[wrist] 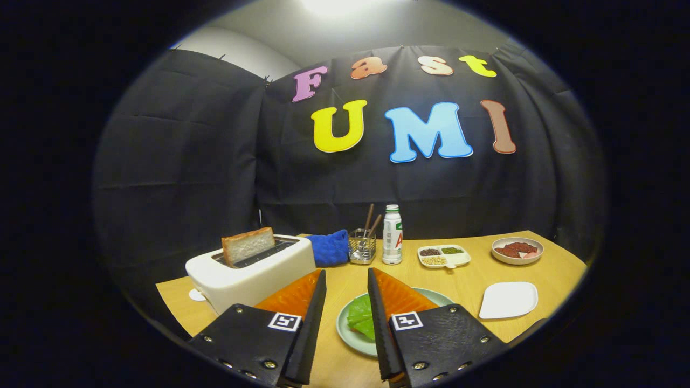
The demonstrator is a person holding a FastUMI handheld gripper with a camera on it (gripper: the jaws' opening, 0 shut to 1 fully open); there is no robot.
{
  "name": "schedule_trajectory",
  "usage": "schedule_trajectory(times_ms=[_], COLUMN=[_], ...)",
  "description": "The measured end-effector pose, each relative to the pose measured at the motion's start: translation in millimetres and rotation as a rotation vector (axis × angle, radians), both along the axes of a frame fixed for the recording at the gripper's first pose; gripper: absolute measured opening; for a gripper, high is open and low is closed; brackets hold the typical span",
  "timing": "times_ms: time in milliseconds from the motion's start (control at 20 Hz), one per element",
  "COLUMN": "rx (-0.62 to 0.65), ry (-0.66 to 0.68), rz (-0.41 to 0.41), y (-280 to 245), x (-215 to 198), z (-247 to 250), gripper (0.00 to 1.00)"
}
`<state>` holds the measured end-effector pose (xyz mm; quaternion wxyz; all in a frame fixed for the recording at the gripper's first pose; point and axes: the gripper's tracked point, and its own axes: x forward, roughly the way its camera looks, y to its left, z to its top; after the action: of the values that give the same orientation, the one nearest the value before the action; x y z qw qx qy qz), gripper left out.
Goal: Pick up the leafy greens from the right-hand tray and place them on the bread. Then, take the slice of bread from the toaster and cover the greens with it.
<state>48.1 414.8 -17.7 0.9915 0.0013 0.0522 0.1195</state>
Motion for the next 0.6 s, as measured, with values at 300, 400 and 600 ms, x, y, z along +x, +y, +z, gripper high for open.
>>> schedule_trajectory(times_ms=[300, 400, 600], rx=[-0.009, -0.008, -0.038], ry=[-0.052, -0.053, -0.043], rz=[0.061, 0.076, 0.074], y=[71, 95, 130], x=[-8, -8, -6], z=[24, 27, 22], gripper=[0.46, 0.47, 0.47])
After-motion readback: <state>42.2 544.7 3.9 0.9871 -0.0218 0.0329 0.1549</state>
